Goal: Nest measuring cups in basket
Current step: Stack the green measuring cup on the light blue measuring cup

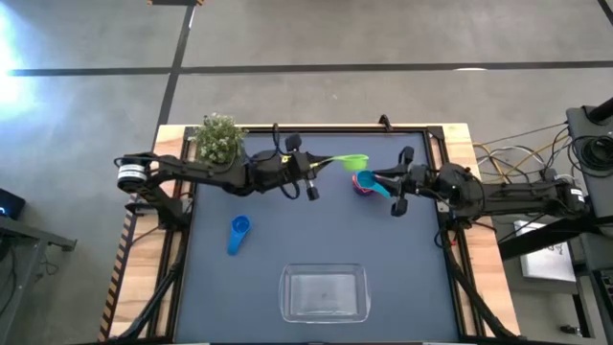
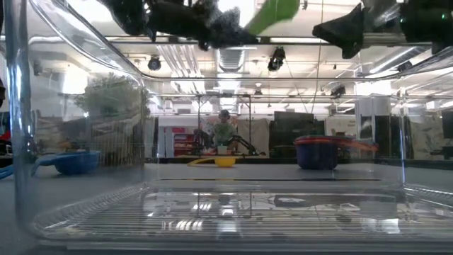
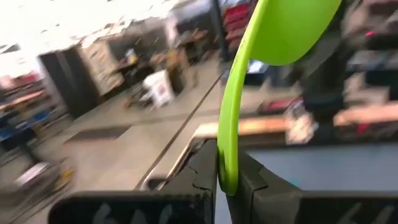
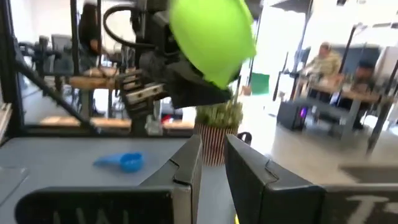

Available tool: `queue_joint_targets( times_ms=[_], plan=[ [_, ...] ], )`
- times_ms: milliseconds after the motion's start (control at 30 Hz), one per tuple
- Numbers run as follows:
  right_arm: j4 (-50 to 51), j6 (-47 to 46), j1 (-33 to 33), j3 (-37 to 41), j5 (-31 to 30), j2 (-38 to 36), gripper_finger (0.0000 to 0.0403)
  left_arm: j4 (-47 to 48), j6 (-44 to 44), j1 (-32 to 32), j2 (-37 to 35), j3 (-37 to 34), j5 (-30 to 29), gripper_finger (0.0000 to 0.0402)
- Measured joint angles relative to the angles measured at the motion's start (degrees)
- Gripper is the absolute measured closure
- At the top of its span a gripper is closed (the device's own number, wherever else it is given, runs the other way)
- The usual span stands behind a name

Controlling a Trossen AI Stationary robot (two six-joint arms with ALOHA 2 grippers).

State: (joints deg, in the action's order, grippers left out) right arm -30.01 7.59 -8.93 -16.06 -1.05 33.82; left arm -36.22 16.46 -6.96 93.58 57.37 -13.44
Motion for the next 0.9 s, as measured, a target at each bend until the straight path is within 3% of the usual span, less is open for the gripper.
queue_joint_targets(
  times_ms=[167, 267, 467, 667, 900],
  plan=[
    [-15.5, 2.7, 0.0, 4.0, 0.1, 3.8, 0.0341, -6.3, -1.9, 0.0, 0.0, -0.2, 7.2, 0.0402],
    [-20.7, 3.5, 0.0, 4.5, 3.3, 6.1, 0.0325, -8.9, -2.6, 0.0, 0.0, -0.2, 11.0, 0.0402],
    [-21.3, 2.8, 0.0, -0.9, 7.7, 12.1, 0.0269, -11.7, -3.7, 0.0, 0.0, -0.2, 15.7, 0.0402],
    [-21.7, 4.4, 0.0, -8.1, 8.4, 20.2, 0.0216, -11.8, -4.6, 0.0, 0.0, -0.2, 19.0, 0.0402],
    [-25.2, 4.4, 0.0, -14.9, 13.3, 29.3, 0.0221, -11.8, -5.0, 0.0, 0.1, -0.2, 19.9, 0.0402]
  ],
)
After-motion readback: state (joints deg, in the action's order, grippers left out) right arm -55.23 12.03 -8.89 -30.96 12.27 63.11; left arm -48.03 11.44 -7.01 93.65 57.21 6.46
